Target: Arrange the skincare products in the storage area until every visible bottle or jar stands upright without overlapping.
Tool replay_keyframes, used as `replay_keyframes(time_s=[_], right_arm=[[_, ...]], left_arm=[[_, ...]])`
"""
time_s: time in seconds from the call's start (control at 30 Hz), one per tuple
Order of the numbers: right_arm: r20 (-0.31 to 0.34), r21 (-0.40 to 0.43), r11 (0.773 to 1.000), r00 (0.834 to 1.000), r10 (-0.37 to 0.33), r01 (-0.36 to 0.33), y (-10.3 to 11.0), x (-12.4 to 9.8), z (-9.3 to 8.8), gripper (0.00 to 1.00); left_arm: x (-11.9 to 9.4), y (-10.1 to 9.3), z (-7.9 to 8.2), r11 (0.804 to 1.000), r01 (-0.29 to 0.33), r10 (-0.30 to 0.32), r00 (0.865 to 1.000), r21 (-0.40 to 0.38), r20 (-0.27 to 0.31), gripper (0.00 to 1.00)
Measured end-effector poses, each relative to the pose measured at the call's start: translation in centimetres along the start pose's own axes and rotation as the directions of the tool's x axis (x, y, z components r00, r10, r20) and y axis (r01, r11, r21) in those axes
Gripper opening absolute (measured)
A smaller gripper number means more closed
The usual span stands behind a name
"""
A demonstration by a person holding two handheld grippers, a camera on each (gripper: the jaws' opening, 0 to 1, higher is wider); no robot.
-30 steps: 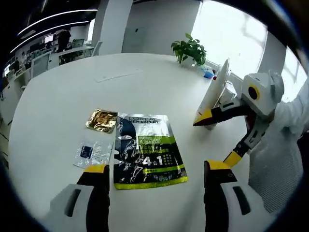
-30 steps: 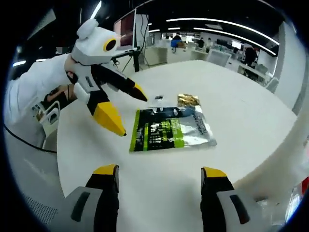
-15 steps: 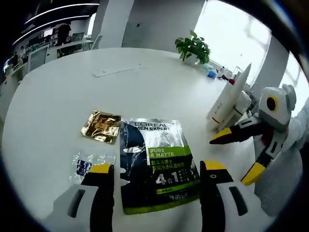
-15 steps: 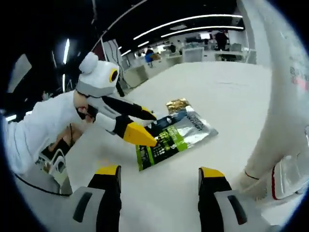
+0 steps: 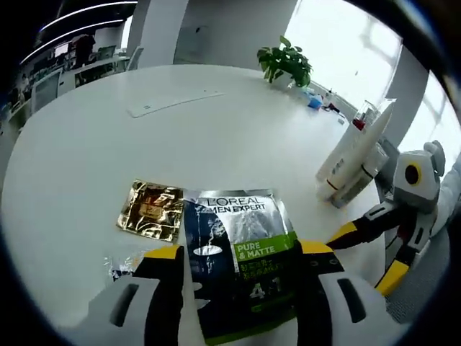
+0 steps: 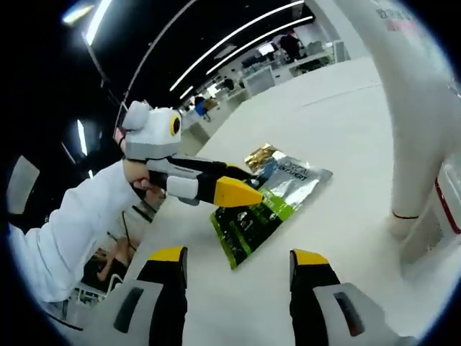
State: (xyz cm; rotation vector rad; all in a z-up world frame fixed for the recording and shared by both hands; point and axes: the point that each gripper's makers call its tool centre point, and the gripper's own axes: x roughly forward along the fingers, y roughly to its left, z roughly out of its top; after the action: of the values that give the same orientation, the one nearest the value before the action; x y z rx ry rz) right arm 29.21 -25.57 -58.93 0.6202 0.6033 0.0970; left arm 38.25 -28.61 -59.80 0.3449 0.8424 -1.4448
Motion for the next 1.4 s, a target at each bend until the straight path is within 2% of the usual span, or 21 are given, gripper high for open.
replay_keyframes(time_s=[0.13,0.4,0.47,0.6,0.97,1.17,1.27,1.4], right_arm=[[0.012,0.035,0.999,1.000,-0.018,0.018,-0.3,0.6,0.5,0.51],[0.031,0.102,0.994,0.999,-0.034,0.030,-1.0,1.6,1.2,0.44],[0.038,0.119,0.992,0.999,-0.034,0.029,-0.8,1.9,1.4,0.43],[0.040,0.118,0.992,0.998,-0.044,0.039,-0.8,2.5,1.7,0.41],[0.053,0.141,0.988,0.996,-0.078,0.069,-1.5,3.1,2.1,0.32],[0.044,0.117,0.989,0.995,-0.093,0.087,-1.7,3.3,2.1,0.29],[0.046,0.116,0.989,0.994,-0.100,0.094,-1.9,3.3,2.1,0.27],[0.042,0.109,0.988,0.993,-0.110,0.105,-2.2,3.4,2.2,0.23]], left_arm=[[-0.2,-0.4,-0.3,1.000,0.007,-0.008,1.000,-0.014,-0.024,0.58],[0.5,1.9,0.0,0.998,0.027,-0.030,0.998,-0.053,-0.059,0.50],[0.6,3.0,0.1,0.997,0.038,-0.042,0.997,-0.060,-0.064,0.49],[0.5,3.6,-0.3,0.993,0.058,-0.066,0.995,-0.104,-0.079,0.43],[0.3,2.6,-0.5,0.985,0.073,-0.082,0.995,-0.159,-0.050,0.35],[0.3,2.7,-0.5,0.982,0.071,-0.081,0.996,-0.172,-0.049,0.32],[0.5,3.5,-1.2,0.977,0.064,-0.080,0.994,-0.202,-0.074,0.21],[0.6,3.7,-1.4,0.975,0.048,-0.062,0.996,-0.217,-0.060,0.13]])
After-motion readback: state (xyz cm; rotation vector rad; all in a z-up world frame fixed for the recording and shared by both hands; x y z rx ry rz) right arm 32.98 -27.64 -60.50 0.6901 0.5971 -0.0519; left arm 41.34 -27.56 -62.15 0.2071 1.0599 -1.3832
